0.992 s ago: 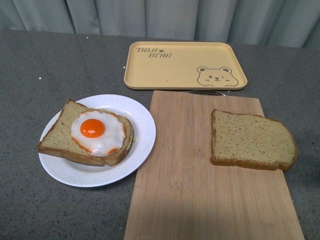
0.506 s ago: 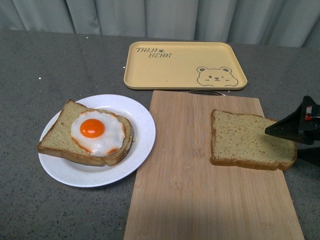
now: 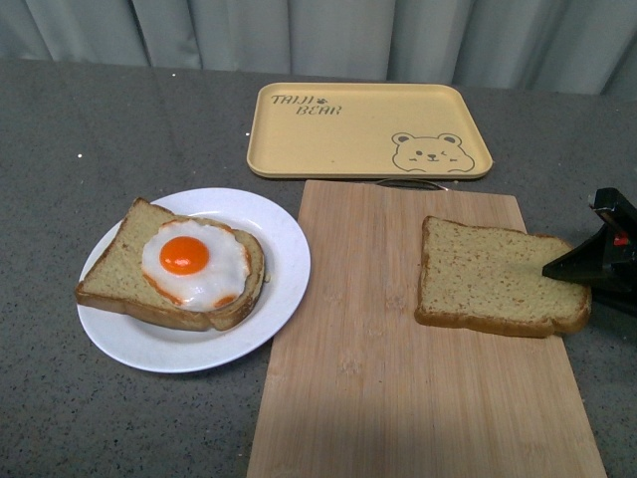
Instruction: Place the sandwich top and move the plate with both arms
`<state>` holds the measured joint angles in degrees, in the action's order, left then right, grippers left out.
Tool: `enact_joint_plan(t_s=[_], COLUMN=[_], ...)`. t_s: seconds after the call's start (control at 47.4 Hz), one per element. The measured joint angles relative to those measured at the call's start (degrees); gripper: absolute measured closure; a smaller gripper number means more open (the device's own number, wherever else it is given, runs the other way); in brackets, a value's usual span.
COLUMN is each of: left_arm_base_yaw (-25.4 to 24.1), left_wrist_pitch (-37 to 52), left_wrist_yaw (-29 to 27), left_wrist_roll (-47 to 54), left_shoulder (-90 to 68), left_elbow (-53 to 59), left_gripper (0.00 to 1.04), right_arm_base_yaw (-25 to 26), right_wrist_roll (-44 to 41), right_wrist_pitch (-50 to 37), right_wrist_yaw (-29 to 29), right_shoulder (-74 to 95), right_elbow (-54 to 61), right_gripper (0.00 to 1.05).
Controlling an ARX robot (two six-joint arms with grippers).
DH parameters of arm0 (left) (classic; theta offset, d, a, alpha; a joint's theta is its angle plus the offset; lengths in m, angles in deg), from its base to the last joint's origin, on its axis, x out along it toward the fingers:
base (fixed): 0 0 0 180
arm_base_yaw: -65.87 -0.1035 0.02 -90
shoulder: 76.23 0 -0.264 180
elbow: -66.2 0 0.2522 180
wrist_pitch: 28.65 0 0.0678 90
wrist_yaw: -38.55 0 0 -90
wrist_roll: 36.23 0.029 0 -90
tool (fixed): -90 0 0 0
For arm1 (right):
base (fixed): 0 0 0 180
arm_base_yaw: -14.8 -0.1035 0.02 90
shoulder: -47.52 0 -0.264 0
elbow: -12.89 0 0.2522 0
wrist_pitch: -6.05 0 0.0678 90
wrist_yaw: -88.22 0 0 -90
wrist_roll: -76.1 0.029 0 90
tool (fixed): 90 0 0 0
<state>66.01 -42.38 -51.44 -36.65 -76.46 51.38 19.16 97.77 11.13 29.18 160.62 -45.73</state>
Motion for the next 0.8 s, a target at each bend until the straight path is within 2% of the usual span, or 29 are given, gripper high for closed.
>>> enact_joint_plan(t_s=[0.105, 0.169, 0.338, 0.443, 0.549, 0.675, 0.802], left_arm_base_yaw=[0.0, 0.0, 0.0, 0.0, 0.0, 0.0, 0.0], left_wrist_pitch=[0.0, 0.0, 0.0, 0.0, 0.0, 0.0, 0.0], left_wrist_yaw=[0.0, 0.0, 0.0, 0.0, 0.0, 0.0, 0.0], left_wrist_roll=[0.0, 0.0, 0.0, 0.0, 0.0, 0.0, 0.0], left_shoulder=[0.0, 0.0, 0.0, 0.0, 0.0, 0.0, 0.0], left_elbow=[0.0, 0.0, 0.0, 0.0, 0.0, 0.0, 0.0], left_gripper=[0.07, 0.07, 0.07, 0.07, 0.07, 0.07, 0.07], right_arm_base_yaw=[-0.7, -2.0, -10.1, -16.9, -22.8, -28.7, -32.5], right_wrist_roll=[2.1, 4.7, 18.8, 29.3, 36.5, 41.9, 45.1], right_wrist_pitch=[-0.6, -2.8, -20.9, -34.0, -40.9, -43.2, -43.8], right_wrist_yaw=[1.8, 3.4, 9.0, 8.0, 5.8, 3.8, 3.0], right_shoulder=[-4.0, -7.3, -13.0, -10.7, -4.9, 1.5, 6.6], right_elbow=[1.4, 2.7, 7.5, 7.7, 5.6, 1.2, -3.3], right_gripper=[1.02, 1.02, 1.02, 1.02, 1.02, 1.02, 1.02])
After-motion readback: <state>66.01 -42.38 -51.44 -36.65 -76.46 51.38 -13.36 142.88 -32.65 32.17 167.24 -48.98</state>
